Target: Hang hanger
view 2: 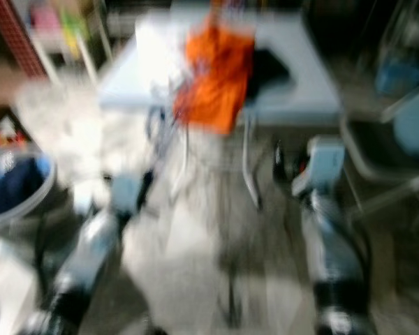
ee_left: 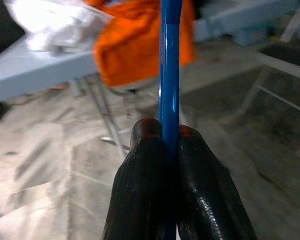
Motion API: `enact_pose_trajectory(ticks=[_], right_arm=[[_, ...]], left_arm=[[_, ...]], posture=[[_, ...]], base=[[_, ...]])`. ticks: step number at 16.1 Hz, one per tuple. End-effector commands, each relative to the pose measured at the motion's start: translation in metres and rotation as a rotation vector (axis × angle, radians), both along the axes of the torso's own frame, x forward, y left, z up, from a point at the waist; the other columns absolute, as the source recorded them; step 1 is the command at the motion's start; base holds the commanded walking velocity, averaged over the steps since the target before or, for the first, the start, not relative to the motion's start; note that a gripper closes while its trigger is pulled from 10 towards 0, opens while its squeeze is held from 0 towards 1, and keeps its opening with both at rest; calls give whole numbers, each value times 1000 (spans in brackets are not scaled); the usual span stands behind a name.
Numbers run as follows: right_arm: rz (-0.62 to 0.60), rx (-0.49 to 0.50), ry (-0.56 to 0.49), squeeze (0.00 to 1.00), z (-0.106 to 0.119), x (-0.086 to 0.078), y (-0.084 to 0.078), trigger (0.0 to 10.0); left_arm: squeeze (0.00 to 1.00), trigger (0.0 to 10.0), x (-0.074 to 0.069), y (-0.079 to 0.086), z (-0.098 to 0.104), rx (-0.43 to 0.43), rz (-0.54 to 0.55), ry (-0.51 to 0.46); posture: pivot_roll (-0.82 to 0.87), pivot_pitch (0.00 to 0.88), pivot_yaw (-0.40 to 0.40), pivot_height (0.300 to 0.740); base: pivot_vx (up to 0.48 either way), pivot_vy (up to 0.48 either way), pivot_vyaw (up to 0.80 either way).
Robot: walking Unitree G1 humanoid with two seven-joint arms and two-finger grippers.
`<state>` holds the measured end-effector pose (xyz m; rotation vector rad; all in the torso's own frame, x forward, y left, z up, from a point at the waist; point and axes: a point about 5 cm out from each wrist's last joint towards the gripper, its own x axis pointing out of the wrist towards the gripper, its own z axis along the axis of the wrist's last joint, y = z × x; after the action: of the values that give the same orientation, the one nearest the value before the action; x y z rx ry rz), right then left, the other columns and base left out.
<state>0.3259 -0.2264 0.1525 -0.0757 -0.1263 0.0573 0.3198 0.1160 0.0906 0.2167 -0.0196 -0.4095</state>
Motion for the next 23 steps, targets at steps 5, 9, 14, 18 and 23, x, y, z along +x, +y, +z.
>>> enact_pose_trajectory(ticks=[5,9,14,18,23], right_arm=[[213,-212,18,0,-1,-9,9,10000],[620,-548,105,0,-2,-23,20,10000],[874,-702,164,0,7,-24,30,10000],[1051,-786,276,0,-10,-28,42,10000],[1001,-911,304,0,-22,-12,53,0]], left_arm=[[0,10000,12,10,5,79,-239,119],[0,10000,1,13,-6,293,-615,298],[0,10000,-2,18,-12,438,-727,342],[0,10000,-1,15,-8,464,-754,311],[0,10000,-5,12,-15,494,-777,302]], posture=[[-81,128,1,740],[-90,136,19,740],[-93,135,27,740],[-84,135,25,740],[-75,136,23,740]], base=[[0,0,0],[0,0,0],[0,0,0],[0,0,0],[0,0,0]])
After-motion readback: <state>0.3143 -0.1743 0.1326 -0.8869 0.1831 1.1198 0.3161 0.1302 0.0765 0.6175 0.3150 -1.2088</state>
